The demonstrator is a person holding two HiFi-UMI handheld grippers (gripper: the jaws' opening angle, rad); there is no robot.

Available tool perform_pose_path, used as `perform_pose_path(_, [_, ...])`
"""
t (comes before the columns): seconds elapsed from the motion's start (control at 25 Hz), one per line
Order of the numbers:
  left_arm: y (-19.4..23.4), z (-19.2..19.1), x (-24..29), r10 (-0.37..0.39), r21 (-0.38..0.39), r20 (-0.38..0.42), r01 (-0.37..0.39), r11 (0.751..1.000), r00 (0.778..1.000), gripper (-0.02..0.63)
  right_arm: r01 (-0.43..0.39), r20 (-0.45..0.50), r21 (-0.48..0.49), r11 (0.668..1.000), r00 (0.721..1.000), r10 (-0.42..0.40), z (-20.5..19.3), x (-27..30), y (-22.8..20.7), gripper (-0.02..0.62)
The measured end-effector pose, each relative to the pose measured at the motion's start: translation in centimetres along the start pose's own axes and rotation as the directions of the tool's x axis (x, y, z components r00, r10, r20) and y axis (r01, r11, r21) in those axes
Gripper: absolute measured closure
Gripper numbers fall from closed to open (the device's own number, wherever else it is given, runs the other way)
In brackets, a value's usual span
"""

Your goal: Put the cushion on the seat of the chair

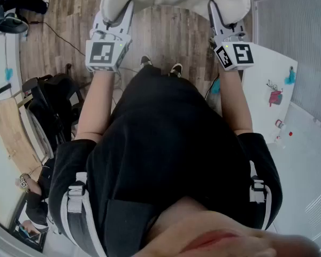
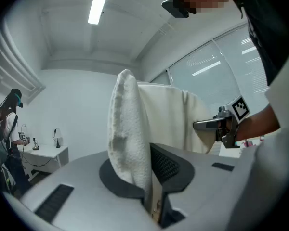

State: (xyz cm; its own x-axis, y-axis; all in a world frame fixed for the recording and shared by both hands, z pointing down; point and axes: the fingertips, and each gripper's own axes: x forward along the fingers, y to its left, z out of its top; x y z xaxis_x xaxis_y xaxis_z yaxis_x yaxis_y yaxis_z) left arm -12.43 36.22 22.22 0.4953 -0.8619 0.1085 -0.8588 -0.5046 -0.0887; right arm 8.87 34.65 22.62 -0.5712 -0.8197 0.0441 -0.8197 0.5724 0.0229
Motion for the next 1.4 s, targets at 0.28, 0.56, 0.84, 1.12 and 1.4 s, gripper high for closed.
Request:
perform_pose_path(0.28, [0.1, -0.2, -0.1, 0.003, -0.002, -0.007, -0.003, 1.0, 1.0, 0.552, -0.005, -0.004, 0.004, 1.0, 1.0, 0.005, -0.2, 0.2, 0.1, 0.546])
perform_pose_path(0.56, [1.3, -0.9, -0.2, -0.003, -0.01, -0.019, 0.003, 1.0, 1.0, 0.552, -0.006, -0.023, 0.016, 1.0, 1.0, 0.007, -1.0, 1.1, 0.8, 0.546])
perform_pose_path(0.84, [4.6, -1.4, -0.9, -0.016, -0.023, -0.002, 0.016, 1.0, 1.0, 0.552, 0.001, -0.036, 0.021, 1.0, 0.999, -0.001, -0.7, 3.6, 3.0, 0.546])
perform_pose_path(1.12, [7.4, -1.7, -0.7, -0.043, -0.028, 0.004, 0.043, 0.999, 0.999, 0.552, 0.022, -0.039, 0.018, 1.0, 0.999, -0.021, -0.4, 5.9, 4.2, 0.546])
perform_pose_path(1.4, [8.7, -1.8, 0.4, -0.053, -0.03, 0.005, 0.053, 0.998, 0.999, 0.552, 0.03, -0.046, 0.016, 0.999, 0.998, -0.029, -0.3, 7.4, 3.7, 0.546])
